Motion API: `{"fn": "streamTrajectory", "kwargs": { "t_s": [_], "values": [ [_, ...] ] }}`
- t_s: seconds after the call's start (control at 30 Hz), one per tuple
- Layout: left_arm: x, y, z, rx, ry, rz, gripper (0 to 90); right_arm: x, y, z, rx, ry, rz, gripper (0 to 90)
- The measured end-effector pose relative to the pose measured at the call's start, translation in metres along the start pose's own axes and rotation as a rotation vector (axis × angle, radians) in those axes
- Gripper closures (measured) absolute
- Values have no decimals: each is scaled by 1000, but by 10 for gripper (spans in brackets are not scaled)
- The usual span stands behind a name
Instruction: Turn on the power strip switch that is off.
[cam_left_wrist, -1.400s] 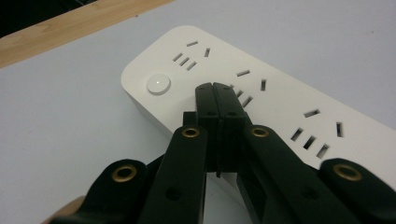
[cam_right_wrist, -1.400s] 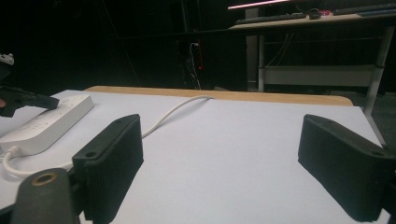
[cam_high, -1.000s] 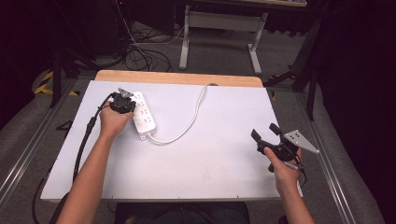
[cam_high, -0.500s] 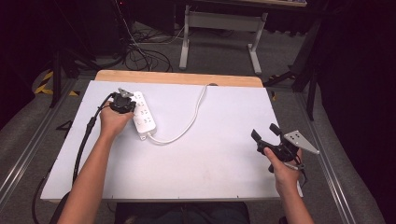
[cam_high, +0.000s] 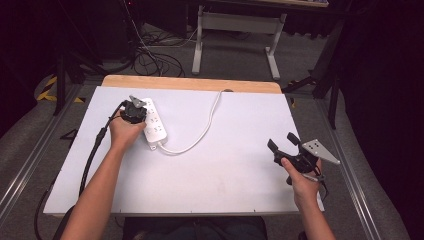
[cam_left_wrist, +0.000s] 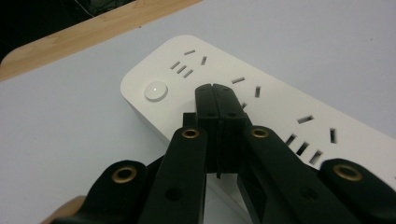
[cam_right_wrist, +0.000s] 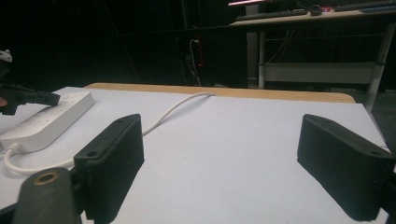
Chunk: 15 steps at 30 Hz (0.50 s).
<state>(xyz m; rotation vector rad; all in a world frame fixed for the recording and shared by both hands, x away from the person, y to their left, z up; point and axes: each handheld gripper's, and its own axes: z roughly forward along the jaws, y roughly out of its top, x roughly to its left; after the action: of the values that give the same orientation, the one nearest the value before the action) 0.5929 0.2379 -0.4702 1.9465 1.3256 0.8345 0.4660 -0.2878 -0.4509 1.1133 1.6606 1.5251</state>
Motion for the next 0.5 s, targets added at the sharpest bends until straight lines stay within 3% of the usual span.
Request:
{"fn": "streamTrajectory", "kwargs": {
  "t_s": [0.1,0.2,0.37,0.5],
  "values": [
    [5,-1,-5,6,-11,-43,900,0,0,0,0,1,3,149],
    [5,-5,-15,-17,-32,-56,900,0,0,1,3,2,4,149],
    [12,-2,-45,-147,-41,-127,900,-1,0,1,1,-2,4,150],
    [11,-4,-57,-200,-40,-135,900,-1,1,1,-3,1,7,152]
  ]
}}
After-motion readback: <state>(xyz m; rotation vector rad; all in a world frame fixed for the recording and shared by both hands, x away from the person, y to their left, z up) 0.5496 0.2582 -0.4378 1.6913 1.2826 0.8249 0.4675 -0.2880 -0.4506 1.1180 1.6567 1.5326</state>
